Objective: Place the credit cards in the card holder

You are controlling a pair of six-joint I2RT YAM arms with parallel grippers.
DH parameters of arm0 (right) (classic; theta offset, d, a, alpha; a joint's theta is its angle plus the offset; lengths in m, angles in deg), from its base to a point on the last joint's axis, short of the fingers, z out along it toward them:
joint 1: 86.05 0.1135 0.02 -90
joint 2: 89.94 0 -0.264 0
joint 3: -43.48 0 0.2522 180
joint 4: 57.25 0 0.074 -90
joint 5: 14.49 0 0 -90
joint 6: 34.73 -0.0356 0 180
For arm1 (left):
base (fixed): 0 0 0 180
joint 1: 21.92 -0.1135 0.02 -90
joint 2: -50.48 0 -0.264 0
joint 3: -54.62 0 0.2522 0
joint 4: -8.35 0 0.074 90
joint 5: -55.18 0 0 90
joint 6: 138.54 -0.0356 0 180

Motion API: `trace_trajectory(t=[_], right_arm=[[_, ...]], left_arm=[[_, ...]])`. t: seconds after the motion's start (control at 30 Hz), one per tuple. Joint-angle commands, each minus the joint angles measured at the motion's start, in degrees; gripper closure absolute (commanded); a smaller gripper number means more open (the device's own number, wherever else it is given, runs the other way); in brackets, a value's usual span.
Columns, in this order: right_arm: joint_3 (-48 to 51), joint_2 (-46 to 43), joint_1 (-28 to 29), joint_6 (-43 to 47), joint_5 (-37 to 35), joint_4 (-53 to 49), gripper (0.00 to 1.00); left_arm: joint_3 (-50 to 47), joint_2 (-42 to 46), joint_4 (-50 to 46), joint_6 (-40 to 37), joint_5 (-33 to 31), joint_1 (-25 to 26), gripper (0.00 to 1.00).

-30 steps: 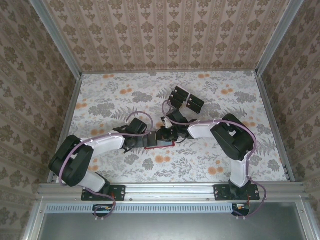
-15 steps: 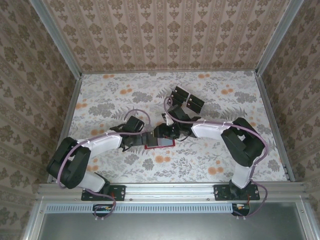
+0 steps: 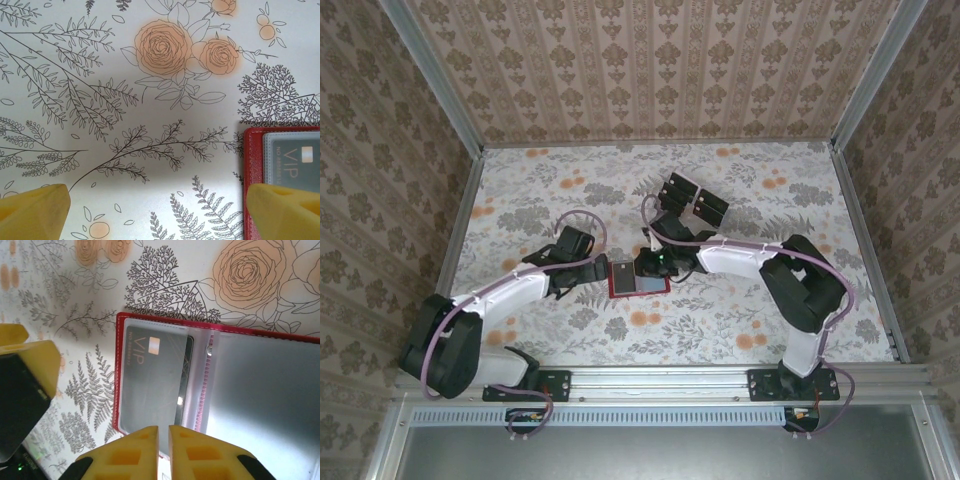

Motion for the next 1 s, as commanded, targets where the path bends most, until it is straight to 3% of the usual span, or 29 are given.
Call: trace_trajectory(t=[0.0, 0.5, 0.77, 0.87, 0.97], right_arm=[[-2.13, 2.3, 0.27, 0.47, -2.53, -1.94, 0.9], [-6.65, 7.39, 2.99, -0.88, -1.59, -1.54, 0.91], [-6.3, 2.87, 3.21, -0.45, -1.64, -2.19, 0.9], [-6.55, -0.21, 3.14, 2.17, -3.84, -5.42, 0.84], [-7.73, -2.11, 3.02, 6.17, -7.34, -10.67, 0.67]], left_arm=[[-1.12, 1.11, -2.12, -1.52, 0.64, -0.6, 0.0], [-1.98, 0.38, -0.47, -1.53, 1.52, -0.7, 0.0], [-1.78, 0.62, -0.74, -1.74, 1.95, -0.7, 0.0], [-1.61, 0.88, -0.82, -1.87, 2.48, -0.7, 0.0], [-1.41, 0.89, -0.94, -1.83, 3.27, -0.63, 0.0]])
